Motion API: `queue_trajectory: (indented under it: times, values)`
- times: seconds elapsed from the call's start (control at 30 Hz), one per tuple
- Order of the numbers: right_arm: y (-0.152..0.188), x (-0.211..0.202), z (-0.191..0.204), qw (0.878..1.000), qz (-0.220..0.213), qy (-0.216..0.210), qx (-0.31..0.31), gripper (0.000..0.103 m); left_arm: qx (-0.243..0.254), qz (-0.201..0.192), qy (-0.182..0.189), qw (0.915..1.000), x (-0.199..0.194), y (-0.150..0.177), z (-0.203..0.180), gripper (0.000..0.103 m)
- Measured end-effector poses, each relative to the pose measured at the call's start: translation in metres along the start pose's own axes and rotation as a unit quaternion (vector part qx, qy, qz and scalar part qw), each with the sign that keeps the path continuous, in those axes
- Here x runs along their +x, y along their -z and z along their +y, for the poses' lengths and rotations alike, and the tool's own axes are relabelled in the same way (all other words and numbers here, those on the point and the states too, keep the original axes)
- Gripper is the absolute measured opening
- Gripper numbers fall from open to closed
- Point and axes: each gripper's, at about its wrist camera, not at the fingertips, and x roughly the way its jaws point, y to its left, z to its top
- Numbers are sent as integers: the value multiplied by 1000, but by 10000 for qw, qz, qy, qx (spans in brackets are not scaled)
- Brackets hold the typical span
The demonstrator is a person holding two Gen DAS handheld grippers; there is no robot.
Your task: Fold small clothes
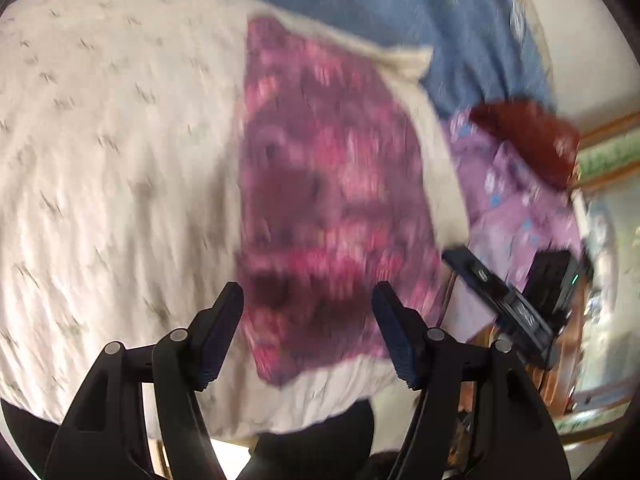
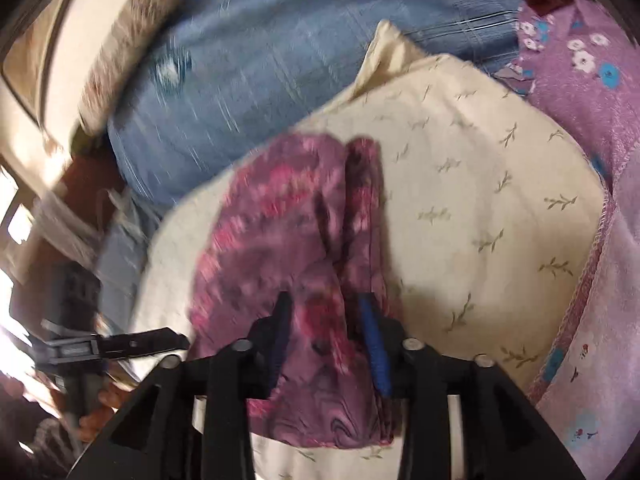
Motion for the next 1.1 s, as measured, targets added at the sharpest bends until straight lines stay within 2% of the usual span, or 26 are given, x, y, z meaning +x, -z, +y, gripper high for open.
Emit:
queue_trajectory:
  times: [0.03, 0.07, 0.2, 0.23, 0.3, 0.33, 0.37, 0.4, 0.43, 0.47, 0.53, 0.57, 0.6, 0.63, 0.77, 0.83, 0.93, 0.97, 1.0, 1.03, 1.07, 1.1]
  values:
    - [-5, -2, -8, 9996, -66, -208, 206, 70, -98, -91, 28, 9999, -2, -11, 4, 68]
    - [-10, 1, -15, 9986, -85, -331, 393, 73, -164, -84, 58, 9998, 0, -18, 7, 72]
    - [-18, 35, -37, 9958, 161, -536, 726, 72, -483, 286, 341, 9978, 27, -39, 22, 73]
    - [-18, 44, -42, 9935, 232, -743, 827, 72, -533, 380, 387, 9971, 37, -43, 24, 73]
    - [-13, 64, -42, 9800, 489, -1684, 938, 72, -634, 560, 575, 9948, 56, -45, 29, 73]
    - [-11, 68, -36, 9787, 501, -1818, 810, 73, -682, 644, 771, 9926, 63, -46, 30, 74]
    - [-11, 69, -29, 9842, 424, -1642, 515, 73, -700, 627, 934, 9912, 68, -48, 29, 82]
    - [-12, 73, -24, 9888, 432, -1399, 300, 68, -697, 519, 1031, 9909, 68, -49, 26, 84]
    - [-13, 78, -22, 9924, 439, -1132, 196, 57, -684, 460, 1013, 9914, 66, -50, 24, 84]
    - [-14, 79, -19, 9946, 409, -944, 154, 51, -664, 390, 938, 9926, 68, -52, 20, 81]
    - [-16, 77, -6, 9981, 368, -497, -8, 35, -612, 201, 709, 9954, 63, -51, 16, 55]
    - [-15, 75, 4, 9987, 345, -358, -137, 32, -453, 144, 612, 9970, 59, -48, 11, 38]
    - [-15, 75, 13, 9988, 326, -249, -250, 28, -307, 41, 512, 9982, 54, -46, 6, 33]
    - [-13, 71, 23, 9988, 306, -180, -325, 27, -110, -117, 365, 9992, 45, -42, 1, 30]
    - [-13, 67, 72, 9978, 253, -325, -517, 26, 65, -643, 280, 9975, 3, -41, 5, 28]
    - [-19, 66, 97, 9967, 161, -485, -628, 26, 8, -912, 353, 9952, -27, -50, 14, 28]
    - [-30, 70, 153, 9902, -237, -954, -989, 26, -102, -1346, 484, 9897, -78, -60, 38, 29]
    - [-30, 73, 164, 9885, -282, -1044, -1053, 26, -56, -1485, 402, 9881, -94, -63, 46, 31]
    - [-31, 79, 175, 9883, -276, -1082, -1042, 28, -7, -1556, 146, 9877, -104, -67, 55, 36]
    - [-31, 94, 183, 9892, -189, -1107, -938, 29, -11, -1575, -3, 9875, -106, -69, 60, 37]
    - [-28, 116, 188, 9907, -37, -1053, -856, 31, -53, -1555, -206, 9876, -106, -72, 74, 40]
    - [-23, 138, 190, 9933, 103, -752, -876, 35, -91, -1465, -483, 9880, -102, -74, 87, 40]
